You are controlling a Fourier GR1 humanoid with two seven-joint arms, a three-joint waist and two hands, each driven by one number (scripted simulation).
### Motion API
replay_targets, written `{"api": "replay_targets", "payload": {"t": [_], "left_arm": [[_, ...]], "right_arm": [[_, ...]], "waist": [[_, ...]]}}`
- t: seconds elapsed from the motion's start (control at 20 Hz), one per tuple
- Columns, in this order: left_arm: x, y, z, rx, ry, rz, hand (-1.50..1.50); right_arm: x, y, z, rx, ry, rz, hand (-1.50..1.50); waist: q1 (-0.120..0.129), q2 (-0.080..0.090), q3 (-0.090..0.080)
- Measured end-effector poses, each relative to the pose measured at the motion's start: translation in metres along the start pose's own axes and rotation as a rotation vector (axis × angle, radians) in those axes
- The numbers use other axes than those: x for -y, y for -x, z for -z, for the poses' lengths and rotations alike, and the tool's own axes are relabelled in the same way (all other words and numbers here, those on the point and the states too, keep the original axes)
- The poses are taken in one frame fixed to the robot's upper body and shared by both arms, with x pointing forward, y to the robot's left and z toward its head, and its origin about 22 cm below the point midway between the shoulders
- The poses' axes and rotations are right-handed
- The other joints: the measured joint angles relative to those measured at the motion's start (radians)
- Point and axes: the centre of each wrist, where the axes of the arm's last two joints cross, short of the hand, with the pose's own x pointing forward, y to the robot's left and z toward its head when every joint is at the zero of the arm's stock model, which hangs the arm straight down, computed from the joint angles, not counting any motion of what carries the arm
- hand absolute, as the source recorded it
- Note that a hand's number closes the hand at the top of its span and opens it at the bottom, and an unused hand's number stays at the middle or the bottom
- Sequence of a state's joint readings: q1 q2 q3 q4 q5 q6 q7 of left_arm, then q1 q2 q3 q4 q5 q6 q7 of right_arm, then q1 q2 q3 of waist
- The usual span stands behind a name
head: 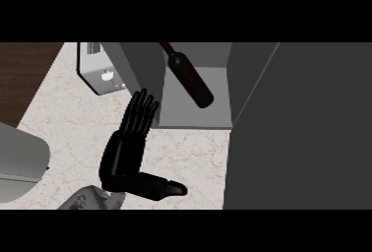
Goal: Pick up the wine, place it into the cabinet and close the cabinet
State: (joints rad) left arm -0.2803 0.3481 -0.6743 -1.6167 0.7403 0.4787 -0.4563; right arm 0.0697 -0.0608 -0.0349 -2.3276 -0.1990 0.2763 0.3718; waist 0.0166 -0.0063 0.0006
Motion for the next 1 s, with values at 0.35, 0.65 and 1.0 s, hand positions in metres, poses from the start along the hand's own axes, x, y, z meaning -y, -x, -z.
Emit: {"api": "replay_targets", "payload": {"t": [0.35,0.65,1.0], "left_arm": [[-0.006,-0.036,-0.038,0.035,-0.041,0.016,-1.5],[-0.032,-0.062,-0.066,0.055,-0.105,0.066,-1.5],[-0.061,-0.09,-0.099,0.081,-0.165,0.086,-1.5]], "right_arm": [[0.0,-0.002,0.002,-0.034,-0.162,-0.092,1.5],[-0.015,-0.01,-0.004,-0.082,-0.354,-0.108,1.5],[-0.046,-0.006,-0.009,-0.161,-0.472,0.012,1.5]], "waist": [[-0.002,0.002,0.0],[-0.001,0.003,-0.001],[0.0,0.003,0.0]]}}
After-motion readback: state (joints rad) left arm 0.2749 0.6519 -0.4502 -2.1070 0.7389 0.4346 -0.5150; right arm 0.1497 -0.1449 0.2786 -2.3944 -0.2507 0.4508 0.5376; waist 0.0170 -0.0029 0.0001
